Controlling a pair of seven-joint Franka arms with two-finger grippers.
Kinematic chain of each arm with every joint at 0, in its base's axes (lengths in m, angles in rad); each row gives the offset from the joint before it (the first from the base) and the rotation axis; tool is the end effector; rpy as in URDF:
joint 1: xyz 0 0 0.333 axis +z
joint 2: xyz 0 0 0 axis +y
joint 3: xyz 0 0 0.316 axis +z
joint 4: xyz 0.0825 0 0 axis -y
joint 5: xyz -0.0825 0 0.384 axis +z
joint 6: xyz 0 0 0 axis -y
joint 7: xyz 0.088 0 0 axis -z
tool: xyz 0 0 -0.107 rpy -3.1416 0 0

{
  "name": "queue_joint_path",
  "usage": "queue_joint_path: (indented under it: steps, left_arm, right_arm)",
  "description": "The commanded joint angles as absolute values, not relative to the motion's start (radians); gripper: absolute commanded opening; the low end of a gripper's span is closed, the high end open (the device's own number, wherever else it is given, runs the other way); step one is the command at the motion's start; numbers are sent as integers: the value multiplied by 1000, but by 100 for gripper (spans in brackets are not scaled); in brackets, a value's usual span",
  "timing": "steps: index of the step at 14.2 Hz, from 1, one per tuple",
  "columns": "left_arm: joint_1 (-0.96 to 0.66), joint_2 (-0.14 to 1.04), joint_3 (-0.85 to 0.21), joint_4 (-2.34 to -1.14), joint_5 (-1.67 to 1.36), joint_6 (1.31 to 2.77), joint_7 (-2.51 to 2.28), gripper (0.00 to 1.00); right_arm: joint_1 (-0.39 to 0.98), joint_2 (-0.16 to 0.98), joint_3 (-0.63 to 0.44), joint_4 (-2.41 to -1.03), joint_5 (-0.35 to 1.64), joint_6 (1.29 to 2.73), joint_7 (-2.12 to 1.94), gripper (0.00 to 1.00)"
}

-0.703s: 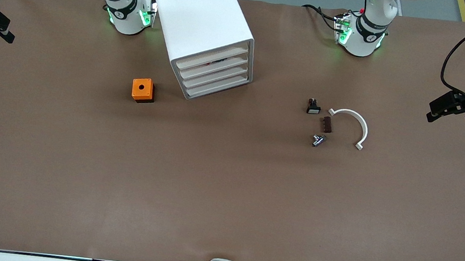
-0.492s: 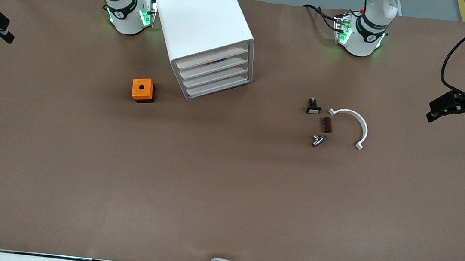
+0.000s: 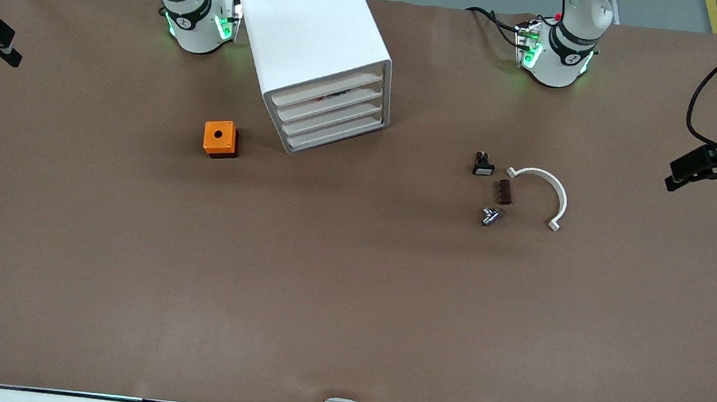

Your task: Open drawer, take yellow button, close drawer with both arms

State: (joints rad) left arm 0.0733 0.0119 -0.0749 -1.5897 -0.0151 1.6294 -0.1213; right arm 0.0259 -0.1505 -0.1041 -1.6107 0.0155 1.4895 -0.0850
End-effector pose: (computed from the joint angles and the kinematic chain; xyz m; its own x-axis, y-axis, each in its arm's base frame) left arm 0.5635 -0.0022 0.6141 0.9924 0.1203 0.0257 0.1198 -0.9926 0.0192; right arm 0.4964 -0.0419 0.6774 0.9995 0.0088 0.0310 0.0097 -0.9995 -0.0284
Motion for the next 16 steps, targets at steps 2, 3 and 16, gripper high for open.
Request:
queue_joint_path:
  steps: [2, 3, 16]
  left_arm:
    - [95, 86, -80, -1583, -28, 1620, -120, 100]
    - [94, 109, -80, -1583, -25, 1621, -120, 100]
    - [-80, 415, -92, -1424, -197, 1435, -554, 100]
  right_arm:
    - [26, -172, -103, -1631, 0, 1493, -97, 100]
    - [26, -172, -104, -1629, 0, 1493, -97, 100]
    - [23, -172, -104, -1631, 2, 1488, -97, 100]
